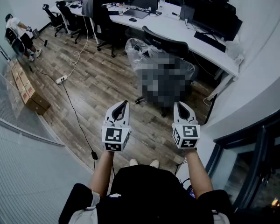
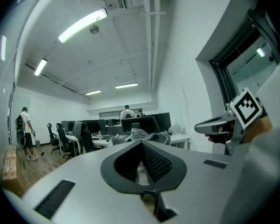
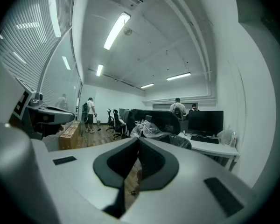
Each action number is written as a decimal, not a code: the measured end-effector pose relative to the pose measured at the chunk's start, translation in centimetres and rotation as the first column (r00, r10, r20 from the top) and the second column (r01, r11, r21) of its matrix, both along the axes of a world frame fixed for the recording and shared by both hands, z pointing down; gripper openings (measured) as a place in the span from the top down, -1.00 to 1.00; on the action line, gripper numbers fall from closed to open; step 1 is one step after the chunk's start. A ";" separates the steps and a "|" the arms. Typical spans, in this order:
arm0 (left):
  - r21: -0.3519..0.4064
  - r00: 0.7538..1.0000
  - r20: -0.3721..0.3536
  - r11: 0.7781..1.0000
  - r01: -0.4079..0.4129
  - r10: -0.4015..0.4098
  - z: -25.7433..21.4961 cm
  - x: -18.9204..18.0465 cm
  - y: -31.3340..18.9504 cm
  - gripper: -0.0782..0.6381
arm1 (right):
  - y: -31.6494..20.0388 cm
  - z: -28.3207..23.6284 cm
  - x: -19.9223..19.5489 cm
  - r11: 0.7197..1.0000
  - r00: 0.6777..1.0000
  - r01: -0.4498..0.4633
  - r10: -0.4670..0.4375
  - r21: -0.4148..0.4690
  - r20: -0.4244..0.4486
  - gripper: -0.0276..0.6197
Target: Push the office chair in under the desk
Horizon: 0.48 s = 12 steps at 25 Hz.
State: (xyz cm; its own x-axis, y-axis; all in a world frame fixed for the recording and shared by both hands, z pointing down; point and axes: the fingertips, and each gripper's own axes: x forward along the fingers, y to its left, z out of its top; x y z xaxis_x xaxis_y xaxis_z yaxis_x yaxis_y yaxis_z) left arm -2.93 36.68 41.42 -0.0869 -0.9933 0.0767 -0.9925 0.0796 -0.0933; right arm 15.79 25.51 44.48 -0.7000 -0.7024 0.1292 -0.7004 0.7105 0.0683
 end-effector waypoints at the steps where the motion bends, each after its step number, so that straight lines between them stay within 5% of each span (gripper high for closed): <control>1: -0.002 1.000 -0.016 1.000 -0.008 0.008 0.3 0.1 0.2 0.74 | 0.2 0.2 0.2 1.000 1.000 -0.002 0.002 -0.005 -0.001 0.84; 12: -0.020 1.000 0.003 1.000 0.004 -0.004 1.4 0.3 -0.4 0.74 | -0.5 0.8 1.1 0.999 0.999 0.001 0.001 -0.039 0.038 0.84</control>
State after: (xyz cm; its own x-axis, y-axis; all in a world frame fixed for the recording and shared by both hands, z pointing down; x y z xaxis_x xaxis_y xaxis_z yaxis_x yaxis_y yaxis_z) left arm -2.64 36.28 42.78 -0.0907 -0.9912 0.0962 -0.9919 0.0813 -0.0973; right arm 16.93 25.05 45.27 -0.7049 -0.6973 0.1299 -0.7019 0.7122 0.0144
